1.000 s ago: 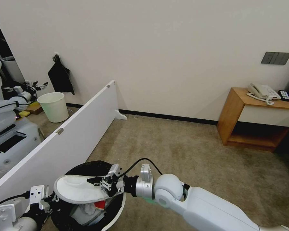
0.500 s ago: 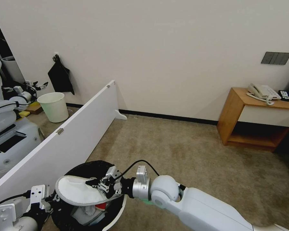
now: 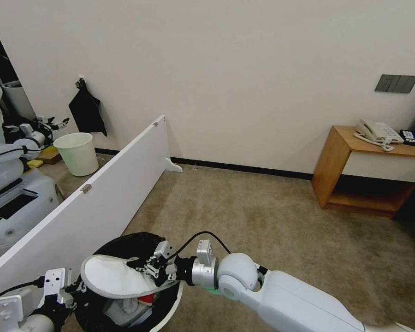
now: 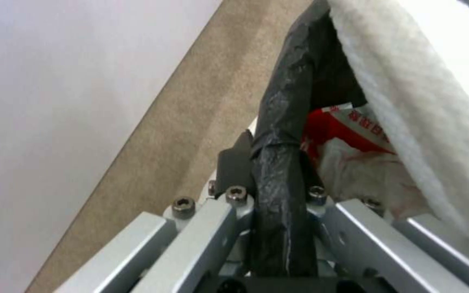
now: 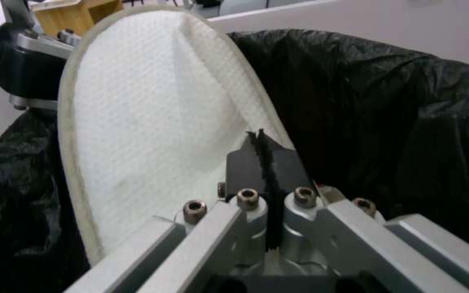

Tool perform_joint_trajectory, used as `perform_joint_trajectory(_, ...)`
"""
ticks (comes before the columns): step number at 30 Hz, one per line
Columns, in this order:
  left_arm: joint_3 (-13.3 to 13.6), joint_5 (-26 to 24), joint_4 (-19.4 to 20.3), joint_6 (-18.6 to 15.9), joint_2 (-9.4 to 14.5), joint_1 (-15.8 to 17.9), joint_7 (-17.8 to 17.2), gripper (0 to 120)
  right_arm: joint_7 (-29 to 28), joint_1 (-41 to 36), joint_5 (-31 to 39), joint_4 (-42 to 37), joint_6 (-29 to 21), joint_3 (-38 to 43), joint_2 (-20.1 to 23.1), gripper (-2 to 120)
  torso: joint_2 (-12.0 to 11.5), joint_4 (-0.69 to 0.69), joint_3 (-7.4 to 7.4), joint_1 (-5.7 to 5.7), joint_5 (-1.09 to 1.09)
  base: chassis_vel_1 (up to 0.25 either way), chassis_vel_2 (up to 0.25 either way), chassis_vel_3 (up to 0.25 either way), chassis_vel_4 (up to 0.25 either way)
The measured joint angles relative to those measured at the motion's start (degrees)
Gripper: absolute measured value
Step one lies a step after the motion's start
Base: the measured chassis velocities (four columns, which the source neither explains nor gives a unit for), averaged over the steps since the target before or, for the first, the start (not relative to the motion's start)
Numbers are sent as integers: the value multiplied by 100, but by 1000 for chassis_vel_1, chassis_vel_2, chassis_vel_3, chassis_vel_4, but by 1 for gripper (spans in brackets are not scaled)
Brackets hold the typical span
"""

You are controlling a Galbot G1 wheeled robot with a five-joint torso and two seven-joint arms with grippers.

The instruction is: Pick up the trash bin, then pick up the garbage from the floor and place it into the trash bin.

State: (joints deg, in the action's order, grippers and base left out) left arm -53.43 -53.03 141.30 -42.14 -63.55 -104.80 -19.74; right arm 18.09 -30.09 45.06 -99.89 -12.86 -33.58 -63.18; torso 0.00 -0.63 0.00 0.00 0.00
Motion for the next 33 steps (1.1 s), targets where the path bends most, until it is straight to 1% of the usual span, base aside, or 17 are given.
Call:
perform_joint_trajectory(2,-13,-68,37,0,35,-54,-38,3,0,-22,-11,-66,1,-2,60,0,1,0,0,0,0,0,0,0,0)
perform_joint_trajectory(8,-11,-105,73,0,52,-82,-58,3,-9,-53,-42,-104,1,-3,124,0,0,0,0,0,0,0,0,0,0)
perform_joint_trajectory(33,23,-107,144,0,27,-45,-53,3,-137,-40,-255,12,-200,-135,74,0,0,0,0,0,0,0,0,0,0)
